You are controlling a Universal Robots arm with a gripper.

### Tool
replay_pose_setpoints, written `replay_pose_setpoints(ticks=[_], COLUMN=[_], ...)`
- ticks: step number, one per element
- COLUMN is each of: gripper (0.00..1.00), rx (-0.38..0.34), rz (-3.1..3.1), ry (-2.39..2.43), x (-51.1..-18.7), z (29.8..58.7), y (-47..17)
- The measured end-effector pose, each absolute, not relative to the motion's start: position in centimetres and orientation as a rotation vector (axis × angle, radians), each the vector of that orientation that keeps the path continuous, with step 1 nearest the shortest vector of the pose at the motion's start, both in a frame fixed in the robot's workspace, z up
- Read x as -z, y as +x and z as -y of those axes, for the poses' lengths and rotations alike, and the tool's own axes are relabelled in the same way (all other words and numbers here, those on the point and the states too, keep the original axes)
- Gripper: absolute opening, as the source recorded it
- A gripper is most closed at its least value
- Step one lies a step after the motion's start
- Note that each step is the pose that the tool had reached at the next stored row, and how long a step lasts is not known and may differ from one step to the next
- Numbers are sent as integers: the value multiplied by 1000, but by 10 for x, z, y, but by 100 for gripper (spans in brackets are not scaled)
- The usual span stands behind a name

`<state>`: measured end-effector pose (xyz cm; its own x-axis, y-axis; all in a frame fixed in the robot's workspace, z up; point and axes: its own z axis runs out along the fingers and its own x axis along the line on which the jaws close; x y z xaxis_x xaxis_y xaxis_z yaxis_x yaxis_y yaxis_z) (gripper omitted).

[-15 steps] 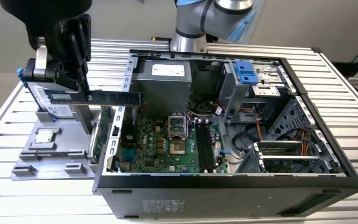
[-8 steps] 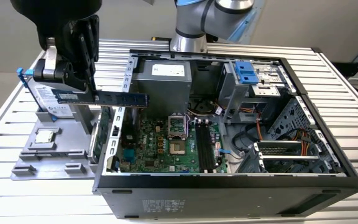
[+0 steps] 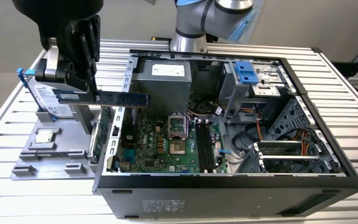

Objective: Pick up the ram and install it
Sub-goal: 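Pick up the ram and move it above insertion slot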

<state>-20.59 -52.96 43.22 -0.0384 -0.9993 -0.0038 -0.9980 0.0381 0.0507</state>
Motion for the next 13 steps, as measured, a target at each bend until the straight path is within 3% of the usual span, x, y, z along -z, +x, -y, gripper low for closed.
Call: replay_pose_setpoints(ticks=[13], gripper=[0], rx=[61], rz=[2240], ry=[2155], x=[-432], z=[530], y=[-191])
